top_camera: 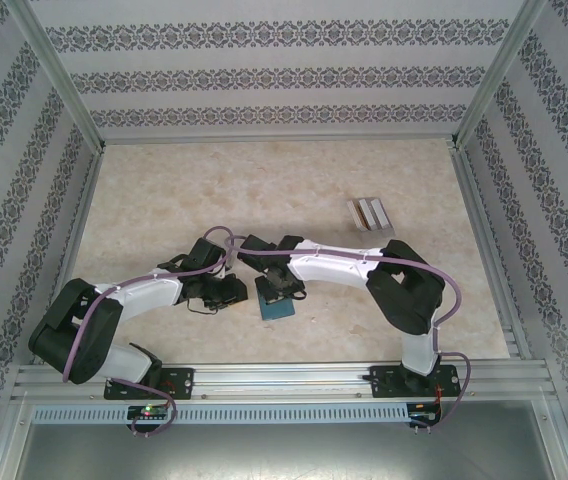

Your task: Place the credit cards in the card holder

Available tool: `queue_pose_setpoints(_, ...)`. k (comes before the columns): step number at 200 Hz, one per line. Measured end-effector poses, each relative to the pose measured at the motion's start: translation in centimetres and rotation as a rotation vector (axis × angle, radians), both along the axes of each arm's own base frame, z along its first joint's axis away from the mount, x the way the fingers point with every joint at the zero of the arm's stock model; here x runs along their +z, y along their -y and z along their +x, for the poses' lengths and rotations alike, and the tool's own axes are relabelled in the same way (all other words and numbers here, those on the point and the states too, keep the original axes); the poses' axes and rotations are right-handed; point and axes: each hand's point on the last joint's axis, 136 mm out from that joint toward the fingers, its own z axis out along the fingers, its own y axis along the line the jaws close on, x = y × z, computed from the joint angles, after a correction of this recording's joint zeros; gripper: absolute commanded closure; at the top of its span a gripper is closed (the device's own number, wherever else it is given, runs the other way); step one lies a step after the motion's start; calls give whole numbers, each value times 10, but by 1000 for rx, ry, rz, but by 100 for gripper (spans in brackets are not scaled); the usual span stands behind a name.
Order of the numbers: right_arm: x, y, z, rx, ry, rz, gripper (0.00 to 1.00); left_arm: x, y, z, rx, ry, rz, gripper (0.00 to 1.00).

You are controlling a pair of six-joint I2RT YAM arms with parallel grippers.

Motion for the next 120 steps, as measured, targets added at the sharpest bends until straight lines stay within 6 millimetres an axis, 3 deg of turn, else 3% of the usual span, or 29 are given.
queue_pose_setpoints(16, 0, 0, 0, -7, 0, 0, 74, 0, 0, 0, -1, 0, 0, 78)
queue_pose_setpoints(34, 1, 0, -1, 1, 8, -9, 67, 0, 0, 0, -2, 1, 0, 78)
queue_pose_setpoints(120, 10, 11, 12, -40, 119, -81, 62, 0, 0, 0, -2, 2, 1, 78)
